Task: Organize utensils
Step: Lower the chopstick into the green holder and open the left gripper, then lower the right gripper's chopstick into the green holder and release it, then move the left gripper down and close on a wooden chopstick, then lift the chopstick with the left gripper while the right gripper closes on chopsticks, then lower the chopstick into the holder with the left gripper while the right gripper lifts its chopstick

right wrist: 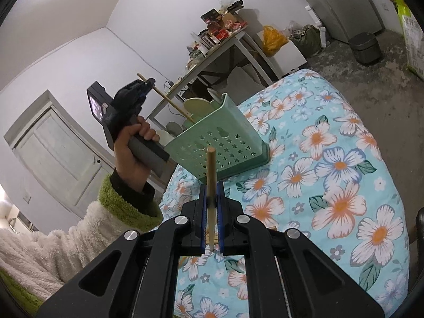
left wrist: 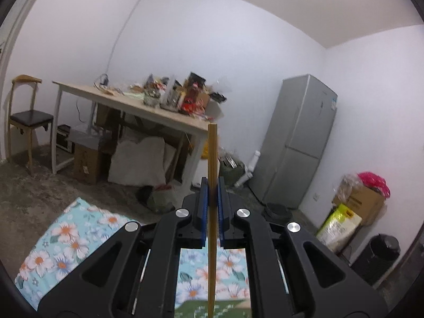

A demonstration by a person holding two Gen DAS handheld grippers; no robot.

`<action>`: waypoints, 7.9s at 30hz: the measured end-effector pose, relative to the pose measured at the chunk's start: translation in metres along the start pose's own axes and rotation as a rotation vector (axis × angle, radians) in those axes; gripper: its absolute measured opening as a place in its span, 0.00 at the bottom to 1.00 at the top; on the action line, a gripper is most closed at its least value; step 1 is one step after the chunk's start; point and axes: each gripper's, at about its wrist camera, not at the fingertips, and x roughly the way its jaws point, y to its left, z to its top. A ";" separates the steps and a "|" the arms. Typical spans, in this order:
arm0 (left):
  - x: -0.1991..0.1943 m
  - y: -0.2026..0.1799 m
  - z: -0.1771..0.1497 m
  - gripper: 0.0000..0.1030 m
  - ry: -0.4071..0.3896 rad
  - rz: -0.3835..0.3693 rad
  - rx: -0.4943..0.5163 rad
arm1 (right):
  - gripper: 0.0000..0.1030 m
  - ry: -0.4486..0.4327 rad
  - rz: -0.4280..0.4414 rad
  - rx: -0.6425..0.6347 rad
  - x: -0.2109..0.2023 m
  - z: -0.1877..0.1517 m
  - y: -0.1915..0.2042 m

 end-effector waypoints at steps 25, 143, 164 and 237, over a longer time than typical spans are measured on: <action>-0.163 0.063 -0.048 0.81 0.269 -0.078 0.179 | 0.07 -0.250 -0.086 -0.279 -0.062 0.073 0.085; -0.105 0.018 -0.116 0.04 0.806 -0.263 0.233 | 0.46 0.218 0.000 0.329 0.068 -0.075 -0.047; -0.127 0.072 -0.105 0.04 0.750 -0.289 0.049 | 0.17 0.157 -0.074 0.510 0.094 -0.072 -0.063; -0.100 -0.020 0.067 0.04 -0.107 -0.119 0.122 | 0.07 -0.251 -0.059 0.007 -0.034 0.003 0.039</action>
